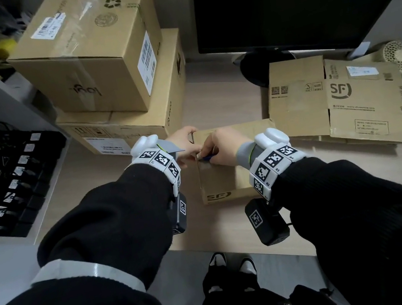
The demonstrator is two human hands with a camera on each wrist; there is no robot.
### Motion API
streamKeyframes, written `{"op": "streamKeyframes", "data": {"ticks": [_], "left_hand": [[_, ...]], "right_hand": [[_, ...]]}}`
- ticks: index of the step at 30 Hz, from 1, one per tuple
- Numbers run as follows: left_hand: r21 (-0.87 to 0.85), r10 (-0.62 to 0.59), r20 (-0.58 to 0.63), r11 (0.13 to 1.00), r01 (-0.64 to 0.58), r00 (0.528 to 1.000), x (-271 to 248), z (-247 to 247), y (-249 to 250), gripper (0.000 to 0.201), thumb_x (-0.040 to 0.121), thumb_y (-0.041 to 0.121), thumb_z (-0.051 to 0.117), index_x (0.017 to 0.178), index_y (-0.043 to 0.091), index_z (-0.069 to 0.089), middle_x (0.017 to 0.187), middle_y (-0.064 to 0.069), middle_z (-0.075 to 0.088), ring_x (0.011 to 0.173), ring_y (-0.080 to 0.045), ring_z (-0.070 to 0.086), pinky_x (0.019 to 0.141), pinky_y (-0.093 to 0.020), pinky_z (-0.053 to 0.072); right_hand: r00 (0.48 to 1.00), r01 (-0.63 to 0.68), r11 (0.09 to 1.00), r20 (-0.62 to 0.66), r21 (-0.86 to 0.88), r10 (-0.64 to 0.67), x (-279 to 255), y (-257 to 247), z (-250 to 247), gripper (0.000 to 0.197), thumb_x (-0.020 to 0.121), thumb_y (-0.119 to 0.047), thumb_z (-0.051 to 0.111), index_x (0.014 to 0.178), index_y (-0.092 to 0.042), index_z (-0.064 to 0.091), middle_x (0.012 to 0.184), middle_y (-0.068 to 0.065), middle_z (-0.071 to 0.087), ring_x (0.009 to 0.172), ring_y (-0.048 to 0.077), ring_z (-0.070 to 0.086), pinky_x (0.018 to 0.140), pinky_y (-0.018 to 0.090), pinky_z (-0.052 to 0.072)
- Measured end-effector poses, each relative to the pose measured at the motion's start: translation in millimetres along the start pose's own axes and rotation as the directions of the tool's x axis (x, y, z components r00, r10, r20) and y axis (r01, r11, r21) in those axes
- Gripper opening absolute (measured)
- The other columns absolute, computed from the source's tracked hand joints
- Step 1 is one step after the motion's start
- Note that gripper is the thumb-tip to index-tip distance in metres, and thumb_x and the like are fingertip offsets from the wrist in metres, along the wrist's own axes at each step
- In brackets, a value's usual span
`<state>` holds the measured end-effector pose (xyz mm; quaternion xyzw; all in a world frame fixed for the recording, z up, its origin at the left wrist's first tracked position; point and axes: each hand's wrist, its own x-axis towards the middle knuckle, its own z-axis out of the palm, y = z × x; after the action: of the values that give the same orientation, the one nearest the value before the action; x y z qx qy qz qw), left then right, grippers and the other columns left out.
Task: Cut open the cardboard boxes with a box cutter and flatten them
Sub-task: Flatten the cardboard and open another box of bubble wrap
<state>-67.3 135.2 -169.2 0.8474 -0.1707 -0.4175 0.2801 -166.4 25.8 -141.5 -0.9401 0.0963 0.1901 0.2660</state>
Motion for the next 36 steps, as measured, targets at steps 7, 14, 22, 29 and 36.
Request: {"op": "streamKeyframes", "data": {"ticks": [7,14,22,29,36], "left_hand": [[0.041,0.013,-0.004,0.999,-0.012,1.000,-2,0,3,0.055,0.088,0.007,0.059,0.138,0.019,0.039,0.103,-0.012,0.057,0.075,-0.028,0.060,0.057,-0.033,0.051],[0.111,-0.005,0.014,0.994,0.004,1.000,-2,-3,11,0.046,0.091,0.004,0.055,0.133,0.019,0.045,0.083,-0.004,0.056,0.071,-0.026,0.058,0.055,-0.031,0.049],[0.241,0.050,-0.100,0.970,-0.025,0.994,-5,4,33,0.065,0.086,-0.003,0.052,0.144,0.024,0.040,0.127,-0.003,0.059,0.095,-0.031,0.066,0.061,-0.033,0.054],[0.356,0.064,-0.103,0.934,-0.023,0.993,6,5,48,0.074,0.081,-0.012,0.051,0.146,0.019,0.037,0.146,-0.003,0.045,0.118,-0.031,0.057,0.085,-0.031,0.049],[0.411,0.074,-0.103,0.911,-0.025,0.992,12,7,59,0.070,0.083,-0.010,0.052,0.145,0.019,0.038,0.146,-0.003,0.045,0.120,-0.029,0.056,0.087,-0.029,0.046]], "right_hand": [[1.000,0.017,1.000,0.009,0.004,-0.017,-3,7,-3,0.025,0.087,-0.016,0.063,0.107,-0.027,0.073,0.103,-0.002,0.070,0.094,0.021,0.062,0.084,0.030,0.051],[0.999,-0.040,0.999,0.016,-0.022,0.040,-9,31,-8,0.023,0.084,-0.013,0.062,0.101,-0.024,0.075,0.102,-0.004,0.071,0.094,0.020,0.065,0.084,0.031,0.054],[0.994,-0.107,0.992,-0.039,-0.064,0.104,-29,70,-26,0.028,0.084,-0.009,0.059,0.100,-0.026,0.075,0.104,-0.008,0.072,0.096,0.016,0.065,0.080,0.024,0.053],[0.981,-0.173,0.985,-0.084,0.006,0.173,-44,100,-31,0.028,0.083,-0.009,0.058,0.097,-0.026,0.075,0.103,-0.007,0.072,0.093,0.015,0.064,0.077,0.019,0.048],[0.972,-0.222,0.975,-0.083,0.011,0.222,-61,126,-40,0.026,0.085,-0.009,0.060,0.098,-0.025,0.075,0.103,-0.008,0.071,0.086,0.012,0.060,0.072,0.019,0.045]]}}
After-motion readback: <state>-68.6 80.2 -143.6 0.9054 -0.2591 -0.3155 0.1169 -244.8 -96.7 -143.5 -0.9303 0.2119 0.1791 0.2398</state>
